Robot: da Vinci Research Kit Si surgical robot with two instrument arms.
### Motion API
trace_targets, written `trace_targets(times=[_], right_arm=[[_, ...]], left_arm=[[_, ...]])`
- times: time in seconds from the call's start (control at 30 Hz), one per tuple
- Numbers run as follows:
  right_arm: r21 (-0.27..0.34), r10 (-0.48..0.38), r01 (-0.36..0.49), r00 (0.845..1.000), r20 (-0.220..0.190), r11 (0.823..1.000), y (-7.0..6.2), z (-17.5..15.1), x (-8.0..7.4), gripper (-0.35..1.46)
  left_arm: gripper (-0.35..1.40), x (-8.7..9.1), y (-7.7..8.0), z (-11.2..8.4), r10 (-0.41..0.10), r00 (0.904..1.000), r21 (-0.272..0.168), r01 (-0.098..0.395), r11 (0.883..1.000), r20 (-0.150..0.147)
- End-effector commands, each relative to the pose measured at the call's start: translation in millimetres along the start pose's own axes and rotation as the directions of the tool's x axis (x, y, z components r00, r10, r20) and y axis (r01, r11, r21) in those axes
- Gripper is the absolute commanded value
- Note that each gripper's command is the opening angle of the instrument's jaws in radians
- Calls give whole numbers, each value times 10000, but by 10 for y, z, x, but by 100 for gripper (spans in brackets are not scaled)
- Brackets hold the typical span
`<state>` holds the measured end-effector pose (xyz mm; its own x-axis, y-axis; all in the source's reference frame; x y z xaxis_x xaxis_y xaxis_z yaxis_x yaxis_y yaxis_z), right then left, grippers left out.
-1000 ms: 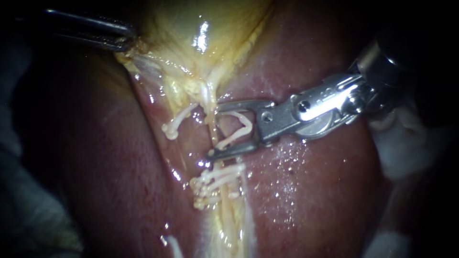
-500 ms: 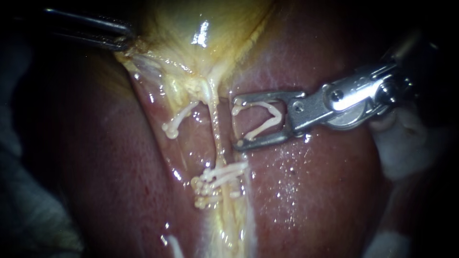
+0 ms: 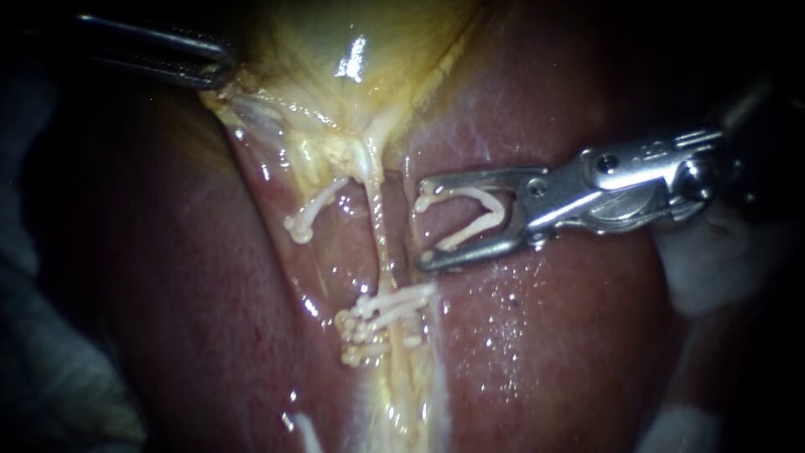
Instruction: Clipping third clip right tube
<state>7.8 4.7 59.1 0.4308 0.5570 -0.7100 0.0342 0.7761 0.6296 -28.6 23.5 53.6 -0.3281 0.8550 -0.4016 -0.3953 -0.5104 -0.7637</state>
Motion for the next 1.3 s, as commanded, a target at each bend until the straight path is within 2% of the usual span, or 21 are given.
trace_targets(times=[0.03,0.13,0.27,0.4,0.63,0.83,1.03,1.3], right_arm=[[78,408,-407,9991,-76,9991,0,2,-2,49],[386,1339,-1328,9906,-272,9904,5,10,-7,50],[820,2443,-2411,9692,-318,9670,15,22,-12,50],[876,3010,-2972,9531,-334,9508,24,28,-19,50],[785,3373,-3341,9409,-320,9393,42,33,-37,50],[700,3346,-3322,9420,-262,9406,53,40,-52,50],[672,3411,-3386,9395,-305,9385,57,48,-50,50],[962,3831,-3749,9196,-875,9221,58,63,-42,50]], left_arm=[[-35,0,0,0,2,10000,-1,-2,10000,0],[-35,0,0,0,1,10000,0,-1,10000,0],[-35,0,0,1,0,10000,1,0,10000,-1],[-35,0,0,1,1,10000,1,-1,10000,-1],[-35,0,0,1,2,10000,3,-2,10000,-2],[-35,0,0,1,2,10000,3,-2,10000,-2],[-35,0,0,1,2,10000,3,-2,10000,-2],[-35,0,0,1,2,10000,4,-2,10000,-2]])
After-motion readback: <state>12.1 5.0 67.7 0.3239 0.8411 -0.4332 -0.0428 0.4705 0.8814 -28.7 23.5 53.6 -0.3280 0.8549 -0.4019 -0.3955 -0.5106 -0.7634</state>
